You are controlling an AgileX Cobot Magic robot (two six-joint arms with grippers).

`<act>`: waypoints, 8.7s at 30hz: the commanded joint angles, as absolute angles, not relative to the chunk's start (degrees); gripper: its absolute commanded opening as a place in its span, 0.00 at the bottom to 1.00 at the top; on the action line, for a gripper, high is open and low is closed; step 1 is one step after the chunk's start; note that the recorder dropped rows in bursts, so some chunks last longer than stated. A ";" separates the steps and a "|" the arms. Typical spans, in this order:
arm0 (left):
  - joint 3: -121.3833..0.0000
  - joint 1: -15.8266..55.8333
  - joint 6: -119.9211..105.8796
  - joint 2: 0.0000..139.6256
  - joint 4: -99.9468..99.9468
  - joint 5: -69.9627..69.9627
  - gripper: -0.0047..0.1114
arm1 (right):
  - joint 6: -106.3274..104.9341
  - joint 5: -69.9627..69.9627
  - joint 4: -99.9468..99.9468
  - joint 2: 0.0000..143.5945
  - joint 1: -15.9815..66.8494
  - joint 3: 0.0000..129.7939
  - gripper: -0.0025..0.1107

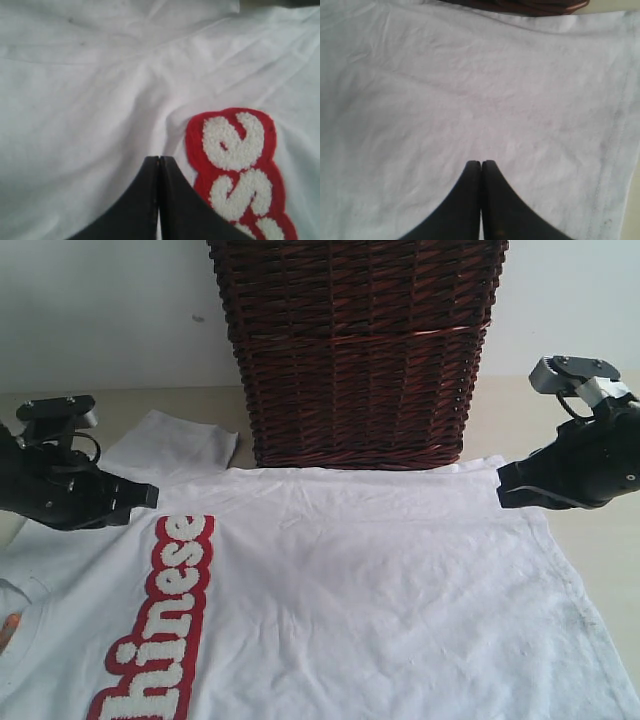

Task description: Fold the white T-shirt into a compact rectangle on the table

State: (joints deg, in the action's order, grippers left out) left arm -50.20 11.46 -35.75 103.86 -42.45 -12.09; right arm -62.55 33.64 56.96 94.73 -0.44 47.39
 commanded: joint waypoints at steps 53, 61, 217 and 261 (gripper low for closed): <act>-72.96 19.81 -44.47 95.63 -10.89 -58.69 0.04 | -61.32 31.14 52.41 106.62 -0.64 51.30 0.02; -78.98 19.98 -49.73 95.70 3.06 -69.96 0.04 | -62.88 31.33 52.41 106.62 -0.64 51.30 0.02; -45.48 -4.71 -92.80 103.02 4.27 -36.92 0.94 | -65.26 39.14 52.40 99.48 -0.64 53.62 0.02; -45.48 -4.71 -92.80 103.02 4.27 -36.92 0.94 | -56.67 50.10 -11.28 107.44 13.62 59.19 0.75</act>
State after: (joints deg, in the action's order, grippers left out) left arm -45.92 -4.47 -92.49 102.79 3.17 -37.71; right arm -53.13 50.88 -11.52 106.03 13.43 59.50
